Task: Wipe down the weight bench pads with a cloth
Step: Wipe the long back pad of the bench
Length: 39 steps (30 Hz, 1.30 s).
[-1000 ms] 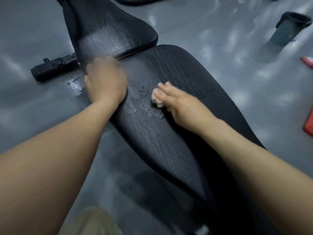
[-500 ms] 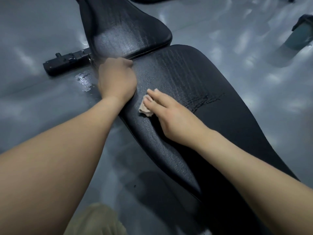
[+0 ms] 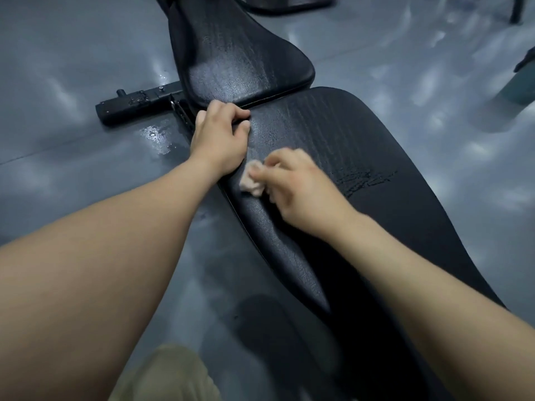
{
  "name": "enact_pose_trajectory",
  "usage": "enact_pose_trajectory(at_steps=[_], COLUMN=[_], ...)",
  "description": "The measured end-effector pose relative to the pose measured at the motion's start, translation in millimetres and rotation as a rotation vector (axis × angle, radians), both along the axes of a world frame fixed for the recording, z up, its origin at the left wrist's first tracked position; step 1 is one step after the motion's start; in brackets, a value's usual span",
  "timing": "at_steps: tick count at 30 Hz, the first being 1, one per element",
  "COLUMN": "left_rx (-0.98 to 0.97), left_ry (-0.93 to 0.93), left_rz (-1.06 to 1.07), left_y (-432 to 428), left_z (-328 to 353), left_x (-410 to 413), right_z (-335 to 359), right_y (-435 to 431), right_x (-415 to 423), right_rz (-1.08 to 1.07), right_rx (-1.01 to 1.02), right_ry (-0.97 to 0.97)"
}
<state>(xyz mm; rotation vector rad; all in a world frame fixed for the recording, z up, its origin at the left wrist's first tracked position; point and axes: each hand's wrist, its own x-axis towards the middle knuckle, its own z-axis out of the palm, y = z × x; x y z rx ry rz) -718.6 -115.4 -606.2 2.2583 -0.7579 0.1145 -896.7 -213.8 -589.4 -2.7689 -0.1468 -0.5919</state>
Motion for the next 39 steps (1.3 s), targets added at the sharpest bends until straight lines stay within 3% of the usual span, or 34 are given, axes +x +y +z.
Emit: enact_pose_trajectory(at_steps=[3, 5, 12, 15, 27, 29, 35, 39], left_rx=[-0.048, -0.089, -0.234, -0.274, -0.326, -0.325, -0.334, -0.379], left_ry=[-0.016, -0.027, -0.012, 0.026, 0.09, 0.091, 0.112, 0.157], left_rz=[0.003, 0.018, 0.081, 0.104, 0.094, 0.097, 0.084, 0.065], left_y=[0.1, -1.2, -3.3, -3.6, -3.8, -3.7, -3.4, -3.8], left_z=[-3.9, -6.6, -13.6, -13.9, -19.3, -20.3, -21.1, -23.2], left_x=[2.2, 3.1, 3.2, 3.7, 9.4, 11.2, 12.7, 15.2], right_z=[-1.0, -1.1, 2.3, 0.9, -5.1, -3.0, -3.3, -3.9], right_y=[11.8, 2.0, -45.7, -42.9, 3.7, -3.2, -11.1, 11.7], right_x=[-21.1, -19.2, 43.3, 63.8, -36.2, -24.4, 23.2, -1.0], right_rz=[0.202, 0.219, -0.217, -0.309, 0.271, 0.273, -0.032, 0.111], right_rx=[-0.024, -0.058, 0.05, 0.114, 0.033, 0.002, 0.038, 0.026], right_ry=[0.059, 0.07, -0.053, -0.068, 0.109, 0.115, -0.027, 0.024])
